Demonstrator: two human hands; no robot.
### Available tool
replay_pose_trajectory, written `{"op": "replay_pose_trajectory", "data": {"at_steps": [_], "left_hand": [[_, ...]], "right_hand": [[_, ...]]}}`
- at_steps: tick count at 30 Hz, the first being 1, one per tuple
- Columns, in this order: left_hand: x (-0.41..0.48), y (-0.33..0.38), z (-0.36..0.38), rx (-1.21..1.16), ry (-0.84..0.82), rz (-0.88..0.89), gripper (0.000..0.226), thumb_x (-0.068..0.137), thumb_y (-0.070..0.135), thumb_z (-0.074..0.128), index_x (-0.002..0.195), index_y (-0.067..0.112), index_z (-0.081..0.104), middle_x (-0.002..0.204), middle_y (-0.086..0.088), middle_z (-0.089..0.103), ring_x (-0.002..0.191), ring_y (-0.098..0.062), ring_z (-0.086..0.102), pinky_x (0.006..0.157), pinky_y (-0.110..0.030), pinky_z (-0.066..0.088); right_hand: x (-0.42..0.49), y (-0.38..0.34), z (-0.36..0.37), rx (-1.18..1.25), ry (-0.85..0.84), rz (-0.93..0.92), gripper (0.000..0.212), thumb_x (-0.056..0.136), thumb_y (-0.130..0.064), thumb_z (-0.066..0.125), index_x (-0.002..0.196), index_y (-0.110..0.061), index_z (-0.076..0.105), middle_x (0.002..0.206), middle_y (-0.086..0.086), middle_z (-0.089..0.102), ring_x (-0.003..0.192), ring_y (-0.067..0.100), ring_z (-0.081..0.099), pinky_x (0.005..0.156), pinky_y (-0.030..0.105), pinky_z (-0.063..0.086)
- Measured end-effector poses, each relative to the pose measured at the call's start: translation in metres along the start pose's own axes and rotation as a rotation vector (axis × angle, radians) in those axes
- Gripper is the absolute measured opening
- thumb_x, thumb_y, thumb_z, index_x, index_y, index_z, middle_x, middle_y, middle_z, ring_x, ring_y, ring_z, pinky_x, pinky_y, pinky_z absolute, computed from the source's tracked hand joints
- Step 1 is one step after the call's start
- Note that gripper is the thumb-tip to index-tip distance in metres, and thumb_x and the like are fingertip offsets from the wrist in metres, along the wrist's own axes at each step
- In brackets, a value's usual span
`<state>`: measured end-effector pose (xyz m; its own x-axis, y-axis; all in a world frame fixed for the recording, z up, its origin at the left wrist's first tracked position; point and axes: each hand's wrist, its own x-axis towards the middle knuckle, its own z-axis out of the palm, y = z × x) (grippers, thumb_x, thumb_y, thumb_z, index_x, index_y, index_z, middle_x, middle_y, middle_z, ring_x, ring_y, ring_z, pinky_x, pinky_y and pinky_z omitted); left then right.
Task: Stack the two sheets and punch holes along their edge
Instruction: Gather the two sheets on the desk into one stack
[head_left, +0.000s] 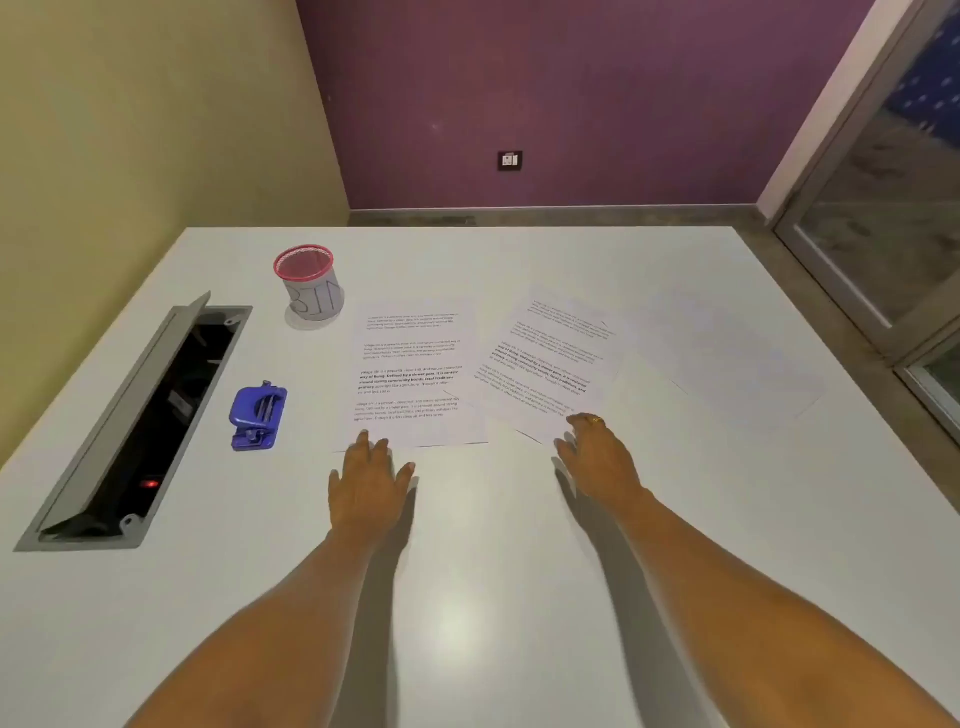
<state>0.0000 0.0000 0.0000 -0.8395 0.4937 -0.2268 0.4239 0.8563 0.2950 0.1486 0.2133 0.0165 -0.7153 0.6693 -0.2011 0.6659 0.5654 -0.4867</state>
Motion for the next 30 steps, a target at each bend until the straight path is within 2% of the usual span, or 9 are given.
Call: {"op": "replay_pose_trajectory", "data": {"at_steps": [3,9,12,15,18,22,30], "left_hand": [[0.016,-0.007,-0.003,-0.114,0.021,-0.112,0.052,0.093,0.037,0.044,0.136,0.009,0.037,0.154,-0.012,0.02,0.14,-0.026,0.024,0.109,-0.048,0.03],[0.057,-0.013,-0.01,-0.181,0.013,-0.211,0.045,0.09,0.03,0.052,0.124,0.001,0.048,0.136,-0.017,0.041,0.128,-0.033,0.037,0.1,-0.047,0.038],[0.078,-0.01,-0.012,-0.208,0.028,-0.267,0.044,0.088,0.03,0.054,0.12,-0.001,0.051,0.129,-0.019,0.046,0.124,-0.035,0.039,0.098,-0.047,0.038],[0.094,-0.005,-0.015,-0.214,0.063,-0.34,0.048,0.086,0.032,0.058,0.12,-0.002,0.051,0.127,-0.02,0.047,0.122,-0.037,0.04,0.095,-0.048,0.039],[0.108,0.002,-0.017,-0.189,0.099,-0.408,0.058,0.083,0.039,0.062,0.119,-0.005,0.049,0.124,-0.022,0.046,0.118,-0.038,0.042,0.092,-0.048,0.04],[0.121,0.011,-0.019,-0.22,0.096,-0.484,0.072,0.073,0.043,0.072,0.117,-0.009,0.047,0.121,-0.023,0.045,0.117,-0.038,0.042,0.089,-0.049,0.043],[0.133,0.022,-0.024,-0.362,0.069,-0.598,0.076,0.065,0.024,0.083,0.122,-0.007,0.043,0.128,-0.023,0.044,0.123,-0.037,0.039,0.096,-0.048,0.041]], "right_hand": [[0.014,0.006,-0.007,0.119,0.088,0.11,0.039,0.093,-0.019,0.049,0.13,-0.005,0.048,0.132,0.015,0.053,0.118,0.024,0.055,0.098,0.032,0.04],[0.048,0.021,-0.006,0.191,0.143,0.305,0.042,0.089,-0.014,0.057,0.128,-0.001,0.048,0.13,0.018,0.053,0.119,0.031,0.052,0.1,0.037,0.04],[0.067,0.022,-0.002,0.186,0.147,0.402,0.053,0.087,-0.021,0.061,0.132,0.0,0.042,0.135,0.019,0.043,0.124,0.033,0.045,0.1,0.04,0.04],[0.081,0.019,0.003,0.169,0.168,0.482,0.077,0.078,-0.034,0.071,0.135,0.001,0.033,0.136,0.022,0.041,0.127,0.035,0.037,0.099,0.046,0.041],[0.088,0.015,0.007,0.122,0.213,0.509,0.091,0.067,-0.042,0.078,0.133,0.002,0.033,0.132,0.022,0.044,0.124,0.036,0.038,0.096,0.047,0.045],[0.096,0.013,0.011,0.102,0.237,0.519,0.091,0.065,-0.038,0.08,0.131,0.003,0.033,0.131,0.023,0.045,0.122,0.035,0.04,0.097,0.046,0.045],[0.1,0.011,0.011,0.131,0.205,0.514,0.081,0.067,-0.026,0.081,0.128,0.003,0.036,0.128,0.023,0.047,0.12,0.035,0.044,0.097,0.043,0.044]]}}
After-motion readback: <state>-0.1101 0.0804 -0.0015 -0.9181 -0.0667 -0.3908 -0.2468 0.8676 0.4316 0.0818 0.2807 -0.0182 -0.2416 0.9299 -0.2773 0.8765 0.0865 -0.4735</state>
